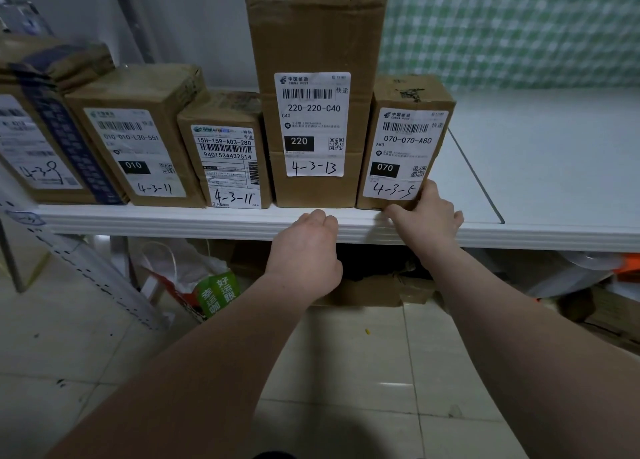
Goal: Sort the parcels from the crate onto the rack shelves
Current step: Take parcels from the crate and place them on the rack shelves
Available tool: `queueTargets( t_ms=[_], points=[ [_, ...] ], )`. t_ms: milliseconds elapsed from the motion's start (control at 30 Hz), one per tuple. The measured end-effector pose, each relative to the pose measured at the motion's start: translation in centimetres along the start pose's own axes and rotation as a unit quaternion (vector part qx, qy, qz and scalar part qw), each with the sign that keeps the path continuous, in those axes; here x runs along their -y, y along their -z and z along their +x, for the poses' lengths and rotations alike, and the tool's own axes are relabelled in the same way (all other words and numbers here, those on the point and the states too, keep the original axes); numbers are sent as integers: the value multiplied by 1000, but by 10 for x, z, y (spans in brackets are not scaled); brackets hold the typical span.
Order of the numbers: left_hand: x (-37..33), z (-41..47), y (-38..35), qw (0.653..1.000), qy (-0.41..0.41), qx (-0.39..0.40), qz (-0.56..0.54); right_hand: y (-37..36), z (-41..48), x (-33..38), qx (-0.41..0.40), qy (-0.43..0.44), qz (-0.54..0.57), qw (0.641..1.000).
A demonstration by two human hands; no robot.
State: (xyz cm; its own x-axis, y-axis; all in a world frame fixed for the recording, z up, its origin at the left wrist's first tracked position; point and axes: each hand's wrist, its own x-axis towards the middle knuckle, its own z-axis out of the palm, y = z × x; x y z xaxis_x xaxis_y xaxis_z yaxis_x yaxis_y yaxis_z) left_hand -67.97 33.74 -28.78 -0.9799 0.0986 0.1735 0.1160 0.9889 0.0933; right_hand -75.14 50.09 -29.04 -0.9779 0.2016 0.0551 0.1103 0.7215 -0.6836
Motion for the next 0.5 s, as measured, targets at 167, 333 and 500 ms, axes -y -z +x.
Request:
queueTargets(
  t_ms=[167, 333, 500],
  points=[
    [0, -1, -1, 1000, -3, -3, 4, -1, -2, -3, -23, 19, 20, 999],
    [0, -3, -3, 1000, -2, 20, 1, 3, -13, -8, -61, -7, 81, 995],
    [5, 3, 26, 976, 27, 213, -41, 26, -50, 1, -45, -57, 59, 996]
  ],
)
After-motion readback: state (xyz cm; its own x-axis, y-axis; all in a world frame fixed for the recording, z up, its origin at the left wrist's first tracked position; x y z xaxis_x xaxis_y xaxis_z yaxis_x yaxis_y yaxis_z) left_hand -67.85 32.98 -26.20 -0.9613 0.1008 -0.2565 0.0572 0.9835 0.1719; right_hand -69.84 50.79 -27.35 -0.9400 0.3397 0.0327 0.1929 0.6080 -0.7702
